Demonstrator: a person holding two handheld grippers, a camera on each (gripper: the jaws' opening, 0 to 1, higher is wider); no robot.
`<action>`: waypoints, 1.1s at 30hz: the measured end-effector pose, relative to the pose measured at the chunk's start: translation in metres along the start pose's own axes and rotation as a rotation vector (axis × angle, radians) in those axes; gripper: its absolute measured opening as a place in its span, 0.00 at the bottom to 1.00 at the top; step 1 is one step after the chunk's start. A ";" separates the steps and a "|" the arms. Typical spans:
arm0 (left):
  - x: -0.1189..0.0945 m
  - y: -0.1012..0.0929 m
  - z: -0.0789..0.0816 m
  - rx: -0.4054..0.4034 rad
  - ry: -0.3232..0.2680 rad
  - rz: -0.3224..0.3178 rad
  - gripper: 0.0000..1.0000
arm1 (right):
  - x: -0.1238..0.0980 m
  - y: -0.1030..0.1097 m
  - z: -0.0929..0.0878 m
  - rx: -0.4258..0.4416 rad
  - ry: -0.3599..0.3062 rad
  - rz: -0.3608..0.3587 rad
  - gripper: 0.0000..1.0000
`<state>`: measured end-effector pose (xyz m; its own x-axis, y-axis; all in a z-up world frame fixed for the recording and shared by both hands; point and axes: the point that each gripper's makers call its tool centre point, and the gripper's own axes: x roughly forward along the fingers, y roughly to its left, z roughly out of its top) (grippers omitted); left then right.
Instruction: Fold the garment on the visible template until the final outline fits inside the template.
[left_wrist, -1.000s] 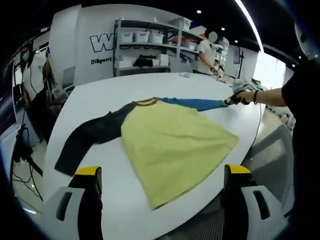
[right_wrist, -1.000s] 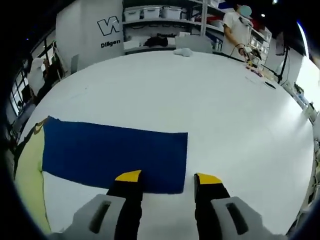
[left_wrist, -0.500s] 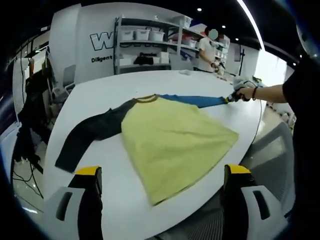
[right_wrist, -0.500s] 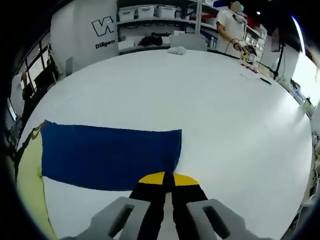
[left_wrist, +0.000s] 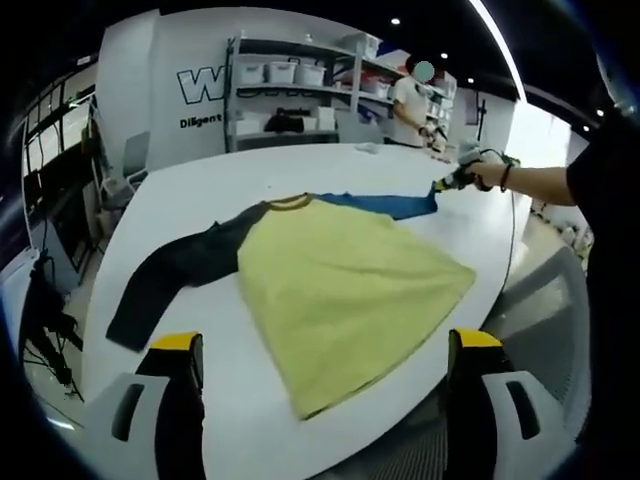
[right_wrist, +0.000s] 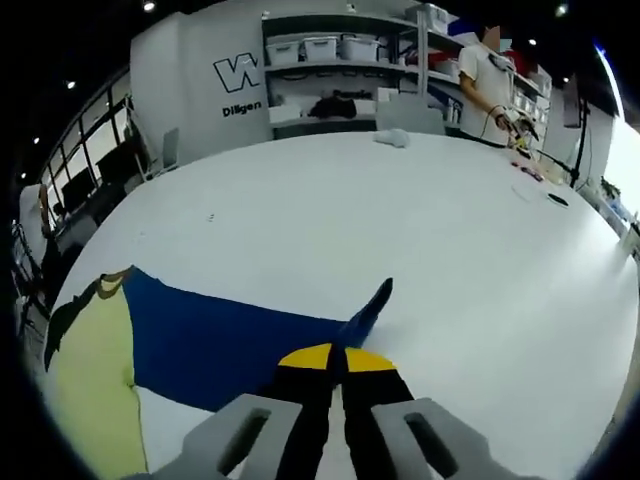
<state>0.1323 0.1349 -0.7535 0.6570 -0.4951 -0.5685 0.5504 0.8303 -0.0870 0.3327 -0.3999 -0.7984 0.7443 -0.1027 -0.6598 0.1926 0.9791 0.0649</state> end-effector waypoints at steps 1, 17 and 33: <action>0.001 0.000 0.000 -0.003 0.001 -0.001 0.99 | -0.001 0.007 0.002 -0.006 -0.004 0.008 0.00; 0.000 -0.008 -0.001 0.014 0.004 -0.030 0.99 | 0.001 0.135 0.040 -0.096 -0.077 0.245 0.00; 0.001 -0.012 -0.003 -0.004 0.007 -0.054 0.99 | -0.006 0.271 0.023 -0.151 -0.041 0.480 0.00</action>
<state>0.1244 0.1249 -0.7554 0.6224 -0.5376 -0.5689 0.5830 0.8034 -0.1215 0.3951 -0.1381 -0.7592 0.7516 0.3618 -0.5515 -0.2700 0.9316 0.2432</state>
